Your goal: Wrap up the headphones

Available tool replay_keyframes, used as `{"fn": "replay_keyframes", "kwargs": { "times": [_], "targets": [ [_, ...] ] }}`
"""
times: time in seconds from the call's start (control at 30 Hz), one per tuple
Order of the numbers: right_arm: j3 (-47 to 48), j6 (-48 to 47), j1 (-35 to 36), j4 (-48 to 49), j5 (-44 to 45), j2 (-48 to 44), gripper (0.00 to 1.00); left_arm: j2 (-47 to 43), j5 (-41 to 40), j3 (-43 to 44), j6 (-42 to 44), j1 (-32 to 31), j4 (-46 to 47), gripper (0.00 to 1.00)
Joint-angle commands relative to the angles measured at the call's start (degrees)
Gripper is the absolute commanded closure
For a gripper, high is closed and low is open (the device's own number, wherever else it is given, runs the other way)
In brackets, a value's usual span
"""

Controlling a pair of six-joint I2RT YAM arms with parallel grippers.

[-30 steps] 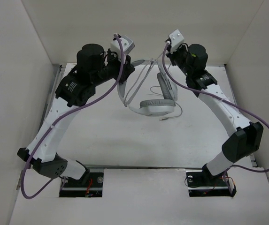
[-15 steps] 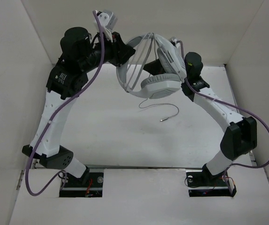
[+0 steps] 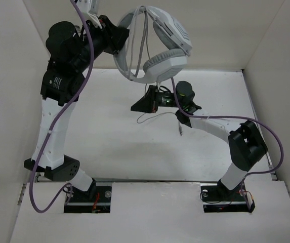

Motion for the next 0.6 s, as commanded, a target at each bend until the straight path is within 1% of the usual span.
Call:
{"fn": "replay_keyframes", "kwargs": {
  "times": [0.0,0.17,0.37,0.47,0.57],
  "targets": [
    [0.26,-1.22,3.88,5.6,-3.9,-0.93,0.79,-0.93,-8.56,0.68,-2.77,1.55,9.54,1.0],
    [1.13,-1.93,7.23,4.63,-5.4,-1.1,0.81,-0.31,-17.79,-0.37,0.75,3.05,12.17,1.0],
    [1.49,-2.89,8.55,3.58,-6.19,-1.36,0.84,-0.58,-27.55,-4.14,6.11,2.7,16.21,1.0],
    [2.01,-5.08,8.64,0.51,-6.02,-1.54,0.89,-0.75,-31.07,-5.73,7.87,2.7,18.15,1.0],
    [4.03,-9.82,9.69,-6.07,-6.19,-1.8,0.96,-0.31,-33.88,-6.52,9.62,2.26,19.55,1.0]
  ]
}}
